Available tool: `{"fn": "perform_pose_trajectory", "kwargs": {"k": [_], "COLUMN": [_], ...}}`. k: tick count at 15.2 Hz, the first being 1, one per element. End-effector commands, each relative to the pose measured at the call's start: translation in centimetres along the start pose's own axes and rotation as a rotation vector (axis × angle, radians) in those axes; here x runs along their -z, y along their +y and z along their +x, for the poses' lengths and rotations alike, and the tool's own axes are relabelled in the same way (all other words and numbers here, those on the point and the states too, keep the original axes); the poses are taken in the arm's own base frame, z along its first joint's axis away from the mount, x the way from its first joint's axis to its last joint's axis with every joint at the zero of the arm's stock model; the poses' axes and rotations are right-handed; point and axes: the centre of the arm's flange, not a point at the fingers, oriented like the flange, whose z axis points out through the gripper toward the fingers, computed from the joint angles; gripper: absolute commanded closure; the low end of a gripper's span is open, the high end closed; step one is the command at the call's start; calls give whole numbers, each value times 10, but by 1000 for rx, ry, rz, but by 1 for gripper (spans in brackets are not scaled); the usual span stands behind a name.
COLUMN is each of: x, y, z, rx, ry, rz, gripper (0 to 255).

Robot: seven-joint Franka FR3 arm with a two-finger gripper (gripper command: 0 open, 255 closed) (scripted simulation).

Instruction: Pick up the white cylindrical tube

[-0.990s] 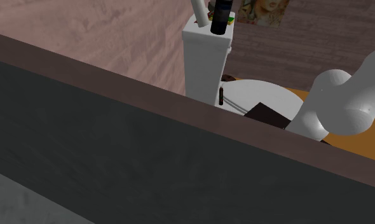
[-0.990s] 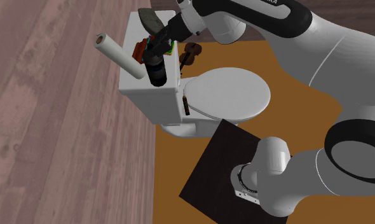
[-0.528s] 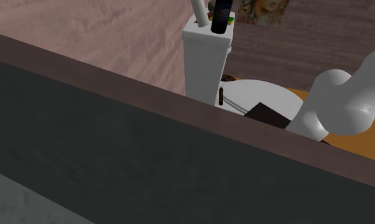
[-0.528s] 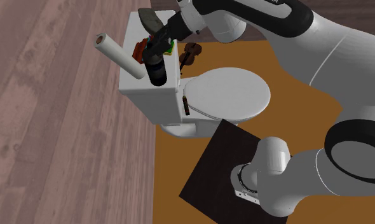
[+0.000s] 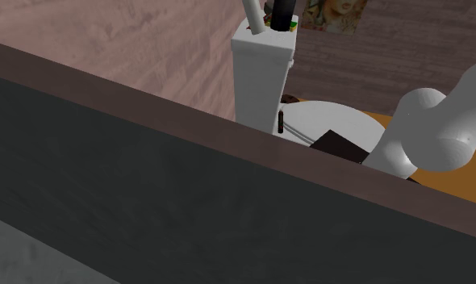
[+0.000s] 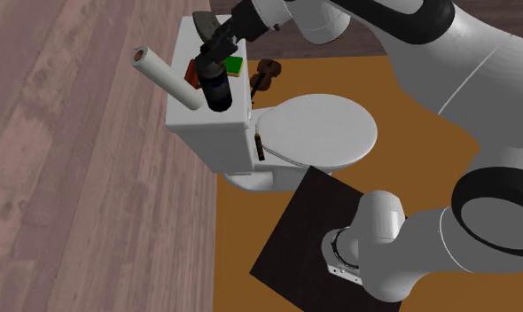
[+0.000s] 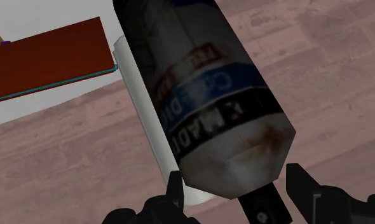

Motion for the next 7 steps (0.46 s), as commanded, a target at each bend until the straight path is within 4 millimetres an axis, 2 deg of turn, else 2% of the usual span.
{"fn": "perform_pose_trajectory", "kwargs": {"k": [1,5,7], "x": [5,16,16], "y": [-4,-11,-11], "z": [8,25,26], "rx": [0,0,0], "ry": [1,1,1], "rz": [0,0,0], "gripper": [255,255,255]}}
